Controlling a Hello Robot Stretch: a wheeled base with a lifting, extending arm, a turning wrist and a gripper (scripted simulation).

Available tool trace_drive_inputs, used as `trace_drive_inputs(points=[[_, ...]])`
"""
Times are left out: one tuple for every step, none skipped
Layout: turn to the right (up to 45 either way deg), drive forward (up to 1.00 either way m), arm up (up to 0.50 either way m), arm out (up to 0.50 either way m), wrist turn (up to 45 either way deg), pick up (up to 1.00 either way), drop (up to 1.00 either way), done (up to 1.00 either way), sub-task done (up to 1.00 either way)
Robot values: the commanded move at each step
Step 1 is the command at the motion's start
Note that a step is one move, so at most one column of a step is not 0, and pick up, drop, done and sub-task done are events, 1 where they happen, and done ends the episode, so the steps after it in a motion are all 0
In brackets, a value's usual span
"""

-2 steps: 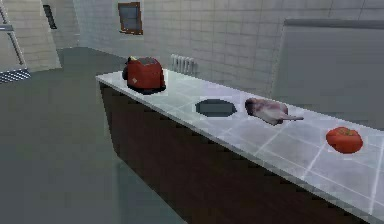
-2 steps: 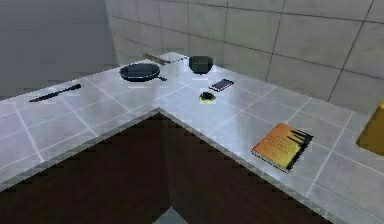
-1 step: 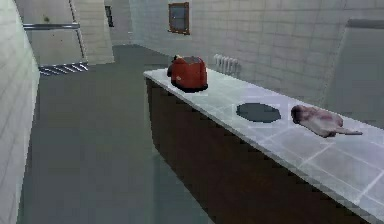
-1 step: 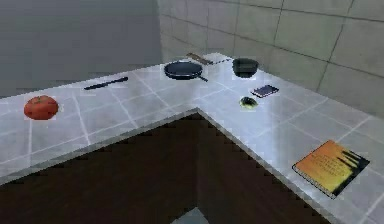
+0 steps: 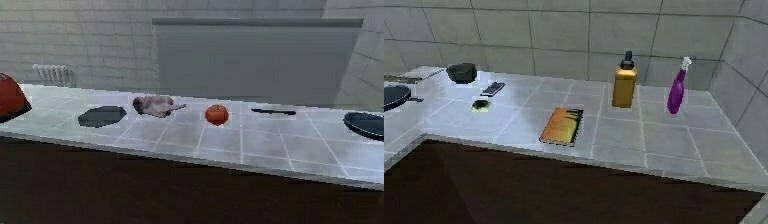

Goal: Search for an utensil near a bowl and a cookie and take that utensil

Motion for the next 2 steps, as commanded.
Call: trace_drive_inputs(points=[[39.0,0.00,0.00,0.00,0.0,0.00,0.00,0.00,0.00],[0.0,0.40,0.00,0.00,0.0,0.00,0.00,0.00,0.00]])
